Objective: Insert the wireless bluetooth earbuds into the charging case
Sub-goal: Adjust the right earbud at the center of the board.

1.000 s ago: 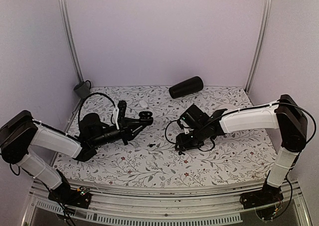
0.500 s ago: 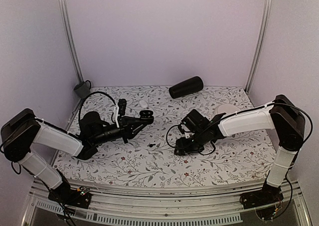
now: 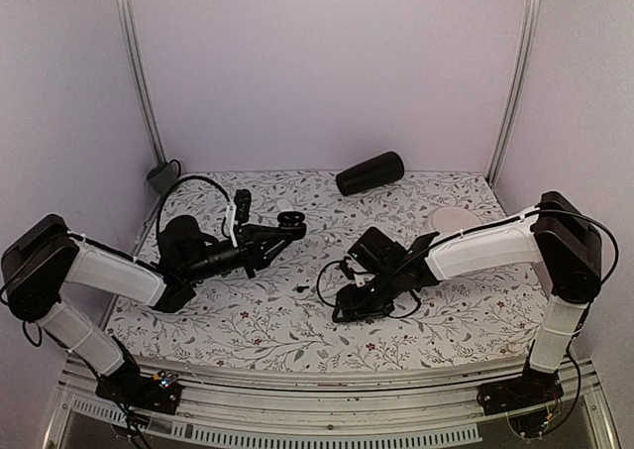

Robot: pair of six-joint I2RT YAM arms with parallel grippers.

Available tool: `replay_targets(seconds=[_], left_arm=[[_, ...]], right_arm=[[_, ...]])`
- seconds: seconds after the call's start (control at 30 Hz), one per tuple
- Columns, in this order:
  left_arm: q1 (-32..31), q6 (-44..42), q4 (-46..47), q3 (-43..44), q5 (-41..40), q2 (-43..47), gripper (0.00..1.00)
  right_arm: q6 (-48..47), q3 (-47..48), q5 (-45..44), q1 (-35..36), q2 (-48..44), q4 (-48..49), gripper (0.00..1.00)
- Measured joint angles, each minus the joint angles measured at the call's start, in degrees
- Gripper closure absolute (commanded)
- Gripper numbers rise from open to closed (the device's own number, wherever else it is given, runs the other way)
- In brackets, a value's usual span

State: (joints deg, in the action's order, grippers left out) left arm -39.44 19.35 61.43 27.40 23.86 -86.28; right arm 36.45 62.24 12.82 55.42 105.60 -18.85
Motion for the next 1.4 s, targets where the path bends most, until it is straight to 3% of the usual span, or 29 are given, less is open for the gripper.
replay_targets(seconds=[0.1, 0.3, 0.43, 1.4], left_arm=[[0.04, 0.02, -0.79, 0.85, -0.02, 0.00, 1.00], [0.09, 0.00, -3.10, 2.49, -0.07, 0.15, 1.00], [0.11, -0.33, -5.68, 3.52, -0.13, 0.70, 1.00], [0.13, -2.25, -11.52, 5.57, -0.46, 2.19, 1.00]], right_arm=[[0.48, -1.03, -0.24, -1.62, -1.38, -0.48, 0.42], [-1.42, -3.98, -2.40, -6.23, -4.92, -1.18, 0.60], [-4.00, -4.09, -3.28, -6.78, -4.81, -0.96, 0.67], [-6.93, 1.99, -7.85, -4.42, 0.76, -4.04, 0.74]])
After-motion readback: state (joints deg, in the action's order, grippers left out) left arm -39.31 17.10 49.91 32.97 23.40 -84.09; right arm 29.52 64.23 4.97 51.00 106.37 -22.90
